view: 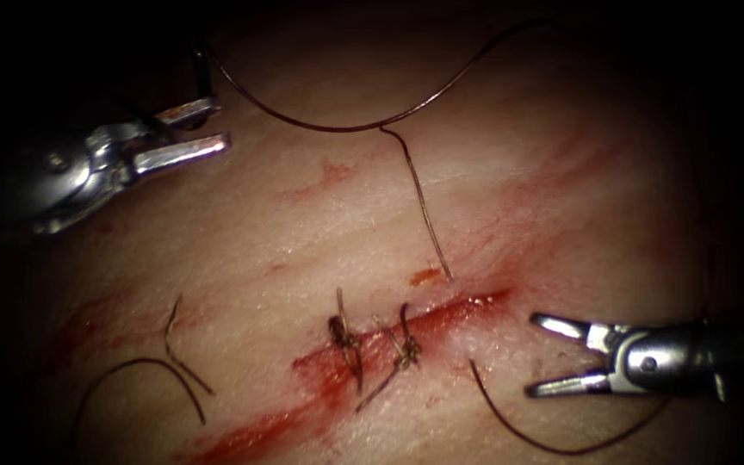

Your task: Wound Closure

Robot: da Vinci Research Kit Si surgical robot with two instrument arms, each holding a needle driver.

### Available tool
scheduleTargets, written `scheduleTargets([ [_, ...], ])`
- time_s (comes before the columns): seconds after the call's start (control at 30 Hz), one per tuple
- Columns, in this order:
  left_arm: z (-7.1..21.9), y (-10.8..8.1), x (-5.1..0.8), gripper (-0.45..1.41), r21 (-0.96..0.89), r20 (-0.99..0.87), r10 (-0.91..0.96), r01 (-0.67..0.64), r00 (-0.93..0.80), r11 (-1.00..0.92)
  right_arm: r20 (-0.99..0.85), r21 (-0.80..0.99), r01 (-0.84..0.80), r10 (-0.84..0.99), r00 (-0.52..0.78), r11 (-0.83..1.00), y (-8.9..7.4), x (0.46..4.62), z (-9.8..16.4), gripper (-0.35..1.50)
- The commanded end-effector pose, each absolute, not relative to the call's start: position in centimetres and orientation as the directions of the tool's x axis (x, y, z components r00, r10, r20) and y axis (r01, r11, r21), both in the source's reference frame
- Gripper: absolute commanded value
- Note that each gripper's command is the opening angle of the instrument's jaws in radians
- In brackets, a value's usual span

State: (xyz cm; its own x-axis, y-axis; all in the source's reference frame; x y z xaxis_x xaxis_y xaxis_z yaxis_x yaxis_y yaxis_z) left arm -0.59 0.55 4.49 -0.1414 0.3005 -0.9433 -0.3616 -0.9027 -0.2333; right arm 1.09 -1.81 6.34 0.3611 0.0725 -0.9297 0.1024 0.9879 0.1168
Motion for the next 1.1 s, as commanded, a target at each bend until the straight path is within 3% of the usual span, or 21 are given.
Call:
scheduleTargets([
  [0.03, 4.54, 0.53, -0.64, -0.45, -0.234, -0.943, 0.301, -0.360, -0.140, -0.903, -0.927, 0.102, 0.133, 0.046, 0.372, 0.986, -1.98, 1.34, 6.52, 1.48],
  [0.2, 4.54, 0.53, -0.61, -0.45, -0.236, -0.943, 0.301, -0.357, -0.139, -0.904, -0.911, 0.049, 0.213, -0.043, 0.409, 0.976, -2.12, 1.45, 6.71, 1.48],
  [0.3, 4.53, 0.53, -0.61, -0.45, -0.236, -0.943, 0.301, -0.358, -0.139, -0.904, -0.903, 0.045, 0.202, -0.047, 0.428, 0.978, -2.00, 1.29, 6.75, 1.38],
  [0.6, 4.53, 0.53, -0.62, -0.45, -0.235, -0.943, 0.301, -0.358, -0.140, -0.903, -0.879, 0.013, 0.144, -0.057, 0.473, 0.989, -1.84, 0.98, 6.91, 1.40],
  [1.1, 4.54, 0.53, -0.62, -0.45, -0.235, -0.943, 0.301, -0.358, -0.139, -0.904, -0.894, 0.010, 0.167, -0.066, 0.443, 0.986, -2.11, 1.56, 6.77, 1.45],
])
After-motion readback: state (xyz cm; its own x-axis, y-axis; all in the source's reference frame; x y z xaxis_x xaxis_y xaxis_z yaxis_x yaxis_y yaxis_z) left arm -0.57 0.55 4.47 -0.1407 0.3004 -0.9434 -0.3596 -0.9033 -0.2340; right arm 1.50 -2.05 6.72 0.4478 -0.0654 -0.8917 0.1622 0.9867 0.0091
